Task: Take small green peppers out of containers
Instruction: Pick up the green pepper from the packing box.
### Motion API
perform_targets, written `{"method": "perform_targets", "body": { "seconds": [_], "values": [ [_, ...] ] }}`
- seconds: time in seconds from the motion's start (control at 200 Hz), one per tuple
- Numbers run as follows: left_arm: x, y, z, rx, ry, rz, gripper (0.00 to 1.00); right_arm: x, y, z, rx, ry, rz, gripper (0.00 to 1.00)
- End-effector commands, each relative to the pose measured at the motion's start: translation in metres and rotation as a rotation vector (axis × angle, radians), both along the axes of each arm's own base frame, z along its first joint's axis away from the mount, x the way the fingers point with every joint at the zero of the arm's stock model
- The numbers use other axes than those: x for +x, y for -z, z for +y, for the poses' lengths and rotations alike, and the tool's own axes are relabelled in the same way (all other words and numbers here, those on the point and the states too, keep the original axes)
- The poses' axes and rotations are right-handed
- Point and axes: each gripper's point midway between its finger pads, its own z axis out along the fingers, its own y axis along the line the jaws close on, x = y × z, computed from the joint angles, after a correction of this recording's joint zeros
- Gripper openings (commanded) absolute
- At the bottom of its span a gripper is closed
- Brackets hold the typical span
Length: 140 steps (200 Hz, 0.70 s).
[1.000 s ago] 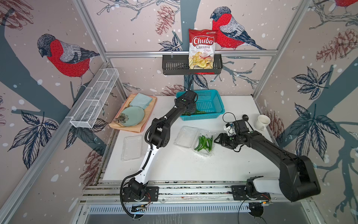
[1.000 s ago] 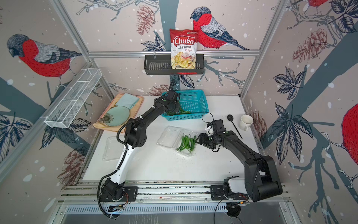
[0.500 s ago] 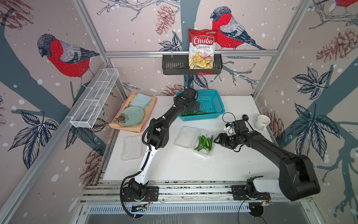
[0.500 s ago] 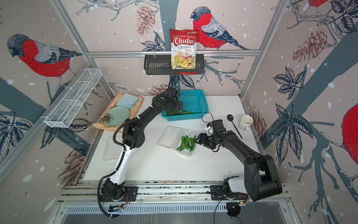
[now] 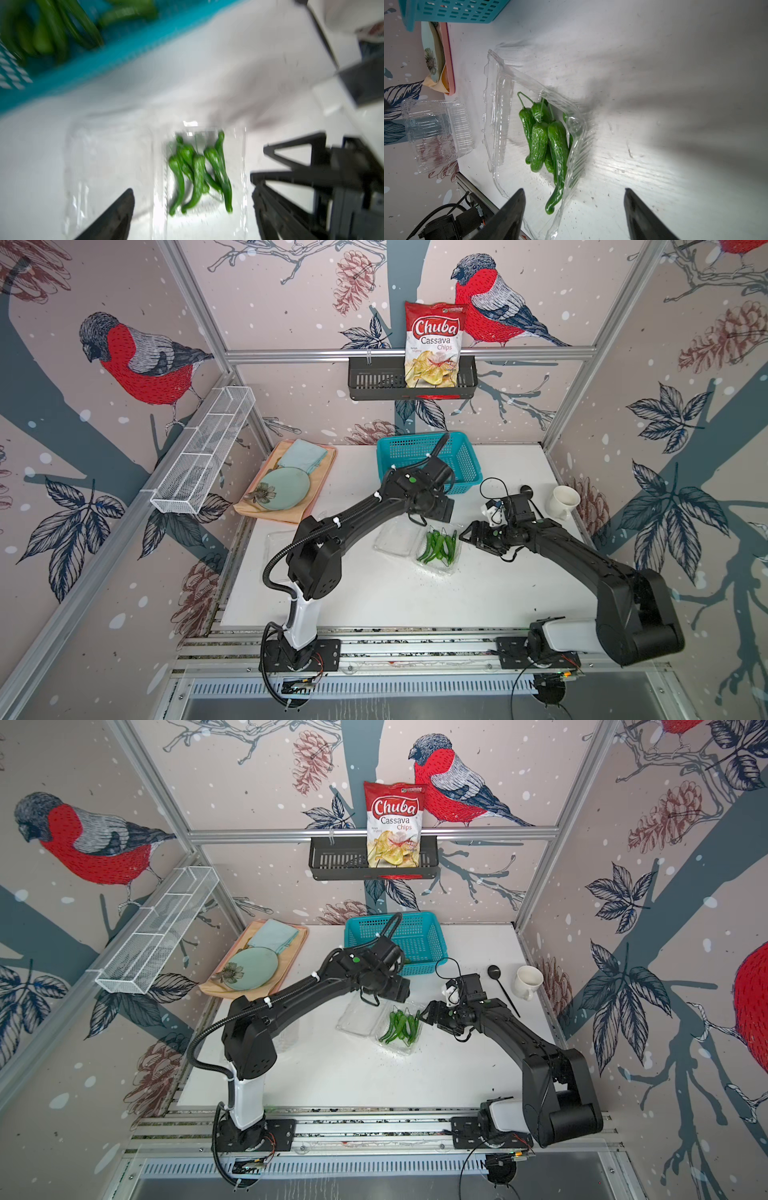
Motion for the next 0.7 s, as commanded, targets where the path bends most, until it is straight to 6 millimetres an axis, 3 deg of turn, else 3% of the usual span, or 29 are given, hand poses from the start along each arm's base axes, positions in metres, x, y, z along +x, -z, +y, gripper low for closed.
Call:
{"method": "perform_targets", "body": {
  "seconds": [0.0, 0.1, 0.2, 0.41, 0.695],
  "values": [
    [-0.038, 0.018, -0.011, -0.022, 0.027, 0.088, 0.79, 0.001, 0.0, -0.002, 0.001, -0.006, -0.02, 0.75],
    [-0.057, 0.042, -0.017, 0.024, 0.083, 0.098, 0.74, -0.002, 0.004, -0.002, 0.003, -0.011, -0.012, 0.75],
    [-0.062, 0.062, -0.019, 0.059, 0.101, 0.094, 0.69, -0.006, 0.007, -0.003, 0.002, -0.014, -0.003, 0.75],
    [-0.044, 0.08, -0.011, 0.146, 0.078, 0.018, 0.55, -0.013, 0.008, -0.004, 0.003, -0.015, 0.001, 0.76],
    [-0.032, 0.101, -0.015, 0.181, 0.081, -0.02, 0.54, -0.02, 0.014, -0.007, -0.001, -0.013, 0.015, 0.76]
  ]
}}
